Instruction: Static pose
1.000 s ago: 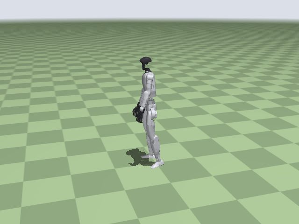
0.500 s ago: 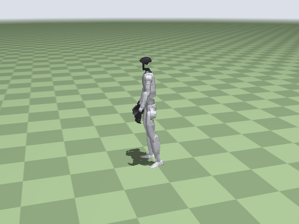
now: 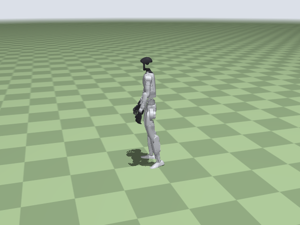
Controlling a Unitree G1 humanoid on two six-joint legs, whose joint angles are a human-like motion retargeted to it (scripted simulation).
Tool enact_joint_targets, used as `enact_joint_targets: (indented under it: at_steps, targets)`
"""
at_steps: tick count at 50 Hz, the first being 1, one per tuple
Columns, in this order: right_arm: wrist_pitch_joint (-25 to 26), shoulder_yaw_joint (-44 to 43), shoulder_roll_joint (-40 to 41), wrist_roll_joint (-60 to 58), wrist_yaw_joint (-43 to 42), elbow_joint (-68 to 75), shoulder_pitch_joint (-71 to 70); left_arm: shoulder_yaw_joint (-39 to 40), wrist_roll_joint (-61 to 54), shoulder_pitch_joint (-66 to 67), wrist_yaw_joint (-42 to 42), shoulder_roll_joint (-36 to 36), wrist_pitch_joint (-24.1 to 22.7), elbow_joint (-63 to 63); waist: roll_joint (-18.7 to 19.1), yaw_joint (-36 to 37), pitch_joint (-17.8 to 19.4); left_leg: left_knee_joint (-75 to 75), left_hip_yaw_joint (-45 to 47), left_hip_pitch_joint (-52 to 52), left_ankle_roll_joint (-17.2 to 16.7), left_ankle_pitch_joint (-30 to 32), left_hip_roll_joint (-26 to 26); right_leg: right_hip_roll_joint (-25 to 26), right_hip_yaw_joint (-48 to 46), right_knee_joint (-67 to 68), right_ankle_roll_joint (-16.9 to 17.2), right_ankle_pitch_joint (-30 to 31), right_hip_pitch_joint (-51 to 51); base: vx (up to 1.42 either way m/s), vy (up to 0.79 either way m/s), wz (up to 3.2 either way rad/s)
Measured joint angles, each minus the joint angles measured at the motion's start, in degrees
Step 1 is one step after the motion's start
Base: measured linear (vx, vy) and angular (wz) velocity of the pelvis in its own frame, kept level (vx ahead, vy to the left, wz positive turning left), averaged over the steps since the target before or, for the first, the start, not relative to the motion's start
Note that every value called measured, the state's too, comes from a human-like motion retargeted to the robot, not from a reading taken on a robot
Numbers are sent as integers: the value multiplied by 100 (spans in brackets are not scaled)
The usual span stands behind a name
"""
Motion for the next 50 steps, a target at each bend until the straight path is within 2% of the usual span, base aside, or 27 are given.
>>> enact_joint_targets:
  at_steps: [50]
  targets:
    - [120,488,-6,-366,160,-364,-587,-100,-154,489,84,20,37,-172,-176,-90,146,-305,514,344,229,396,-255,-20,703,-1,332,97,-238,0,1,-21]
